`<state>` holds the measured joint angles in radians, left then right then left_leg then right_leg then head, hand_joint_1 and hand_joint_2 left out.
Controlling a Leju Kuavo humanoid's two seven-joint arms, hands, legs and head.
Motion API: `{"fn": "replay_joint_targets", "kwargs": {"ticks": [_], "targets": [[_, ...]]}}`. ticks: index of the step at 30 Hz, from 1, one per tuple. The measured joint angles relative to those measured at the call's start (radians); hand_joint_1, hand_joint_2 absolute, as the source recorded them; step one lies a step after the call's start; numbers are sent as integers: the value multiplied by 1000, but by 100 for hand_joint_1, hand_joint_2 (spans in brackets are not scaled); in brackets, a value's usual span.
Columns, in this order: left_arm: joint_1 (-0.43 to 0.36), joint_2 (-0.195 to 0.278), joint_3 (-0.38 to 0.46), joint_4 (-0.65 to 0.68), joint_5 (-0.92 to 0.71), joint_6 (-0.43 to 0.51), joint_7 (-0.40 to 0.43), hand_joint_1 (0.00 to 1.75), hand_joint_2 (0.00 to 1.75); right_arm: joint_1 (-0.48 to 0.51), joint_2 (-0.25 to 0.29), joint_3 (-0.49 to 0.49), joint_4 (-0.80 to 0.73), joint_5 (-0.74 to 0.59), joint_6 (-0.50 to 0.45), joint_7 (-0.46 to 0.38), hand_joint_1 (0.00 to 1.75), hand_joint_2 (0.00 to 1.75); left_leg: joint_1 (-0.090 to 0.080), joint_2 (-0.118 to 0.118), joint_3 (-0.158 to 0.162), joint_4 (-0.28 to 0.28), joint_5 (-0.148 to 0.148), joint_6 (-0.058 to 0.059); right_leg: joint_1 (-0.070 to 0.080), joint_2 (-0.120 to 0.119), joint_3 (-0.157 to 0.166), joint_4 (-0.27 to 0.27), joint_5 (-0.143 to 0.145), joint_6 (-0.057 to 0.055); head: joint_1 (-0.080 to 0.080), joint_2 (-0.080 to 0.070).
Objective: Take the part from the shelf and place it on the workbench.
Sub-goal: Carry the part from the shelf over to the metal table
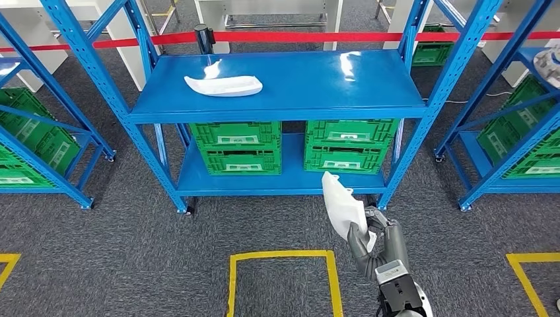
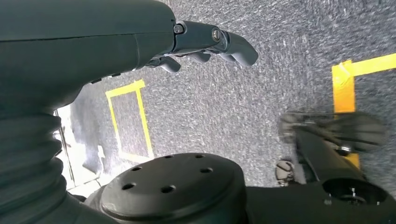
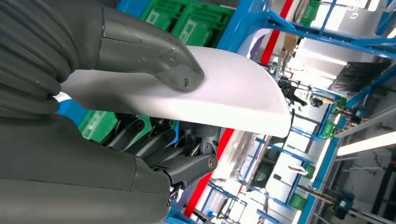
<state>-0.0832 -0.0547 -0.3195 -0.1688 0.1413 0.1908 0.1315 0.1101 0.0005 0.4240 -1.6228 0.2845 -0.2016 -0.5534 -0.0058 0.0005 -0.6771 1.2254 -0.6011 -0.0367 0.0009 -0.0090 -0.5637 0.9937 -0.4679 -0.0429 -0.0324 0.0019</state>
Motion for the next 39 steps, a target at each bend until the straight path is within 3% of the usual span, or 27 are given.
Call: {"fn": "replay_joint_targets", "kwargs": {"ticks": [1,2,3,4,5,7,9,11,13,15,16,17,18,19,20,21,23,24,26,28,30,31,32,33,35,37,39], "targets": [[-3,1,-1,0,-5,-1,1,0,175,4,4,-5,0,-1,5,-3,175,175,3,0,-1,50,-12,-4,-1,-1,-18,3,13,2,0,0],[-6,2,-3,0,-9,-1,2,0,175,7,7,-8,-1,0,10,-4,175,175,5,0,9,76,0,-6,-2,-1,-37,6,27,4,0,0],[-7,2,-4,0,-12,-1,2,0,175,9,10,-9,-1,0,15,-5,175,175,7,0,36,66,31,-8,-4,-2,-57,11,39,7,0,0],[-7,2,-6,0,-13,-1,2,0,175,10,12,-10,0,1,19,-6,175,175,10,0,79,23,61,-10,-6,-1,-75,17,50,11,0,0],[-8,1,-6,-1,-14,0,2,0,175,10,14,-11,0,2,23,-6,175,175,11,-1,133,-47,67,-12,-7,-1,-92,23,61,16,0,0],[-8,1,-6,-2,-11,2,-1,0,175,8,19,-12,0,2,29,-6,175,175,8,-3,223,-186,38,-3,-7,-1,-111,32,81,28,0,0],[-6,1,-6,-3,-5,6,-3,0,175,5,25,-12,3,0,35,-7,175,175,1,-5,242,-235,20,18,-8,-3,-113,27,103,41,-1,0],[-2,0,-6,-2,-1,12,-3,0,175,3,30,-12,8,-4,43,-7,175,175,2,0,223,-233,41,40,-11,-1,-119,29,99,55,-1,0],[2,1,-6,-1,0,18,-2,0,175,2,32,-13,16,-7,51,-8,175,175,4,5,195,-234,69,57,-13,2,-143,96,12,65,0,0],[6,1,-6,-1,0,20,-1,0,175,-2,34,-13,27,-10,56,-8,175,175,3,7,159,-231,97,62,-12,3,-172,228,-95,71,1,0],[8,1,-6,-1,0,20,-1,0,175,-4,35,-13,34,-11,58,-8,175,175,1,7,141,-228,111,62,-12,3,-178,288,-114,72,1,0],[9,1,-6,-1,0,20,-1,0,175,-6,35,-14,41,-12,60,-8,175,175,0,8,121,-224,124,62,-12,3,-173,325,-108,71,1,0],[10,1,-6,-1,0,20,-2,0,175,-8,35,-14,48,-12,62,-9,175,175,-1,9,101,-218,136,60,-10,3,-150,327,-83,67,1,0],[10,1,-6,-1,0,20,-2,0,175,-10,36,-15,52,-12,64,-10,175,175,-2,9,82,-213,147,59,-9,4,-109,293,-54,62,2,0],[10,1,-6,-2,0,19,-2,0,175,-14,37,-16,56,-12,65,-10,175,175,-3,9,66,-206,157,56,-6,4,-51,227,-44,54,1,0],[9,1,-6,-2,0,17,-1,0,175,-19,38,-17,58,-12,65,-11,175,175,-4,9,53,-201,166,53,-3,5,12,143,-54,46,1,0],[7,1,-6,-3,0,15,1,0,175,-31,42,-18,62,-13,65,-11,175,175,-4,10,44,-196,182,42,4,6,87,28,-88,33,1,0],[6,1,-6,-3,0,14,2,0,175,-36,44,-18,64,-13,65,-11,175,175,-3,10,43,-198,191,36,6,6,93,7,-92,29,2,0],[6,2,-6,-3,0,15,3,0,175,-44,46,-19,68,-13,66,-9,175,175,0,8,37,-198,194,22,3,3,78,2,-71,17,5,0],[7,3,-5,-2,0,16,3,0,175,-50,52,-19,73,-12,66,-5,175,175,1,2,16,-149,127,9,-2,0,54,-3,-43,4,3,0],[5,4,-5,-2,0,17,1,0,175,-54,57,-20,77,-9,67,-1,175,175,4,-1,-12,-34,24,-2,-3,-1,20,-2,-17,0,1,0],[4,4,-5,-2,0,18,0,0,175,-55,58,-20,79,-7,67,1,175,175,6,-1,-19,25,-2,-5,-3,-2,1,0,-3,1,0,0],[2,4,-5,-2,0,19,-1,0,175,-57,58,-21,82,-6,67,2,175,175,7,-1,-16,66,-3,-8,-3,-3,-18,4,11,3,0,0],[2,4,-5,-2,0,21,-1,0,175,-58,59,-22,85,-4,67,2,175,175,8,-1,1,76,19,-9,-4,-3,-37,8,23,5,0,0],[2,4,-5,-3,-1,22,-1,0,175,-60,61,-24,89,-1,67,3,175,175,11,-1,87,-12,69,-11,-6,-4,-74,20,46,13,0,0],[0,4,-5,-4,-2,23,-2,0,175,-63,64,-27,90,3,67,4,175,175,9,-4,189,-158,55,-5,-6,-4,-98,30,65,23,-1,0],[-1,3,-5,-6,-3,23,-4,0,175,-65,67,-28,90,8,66,5,175,175,3,-6,221,-224,32,11,-6,-5,-105,30,85,34,-2,0]]}}
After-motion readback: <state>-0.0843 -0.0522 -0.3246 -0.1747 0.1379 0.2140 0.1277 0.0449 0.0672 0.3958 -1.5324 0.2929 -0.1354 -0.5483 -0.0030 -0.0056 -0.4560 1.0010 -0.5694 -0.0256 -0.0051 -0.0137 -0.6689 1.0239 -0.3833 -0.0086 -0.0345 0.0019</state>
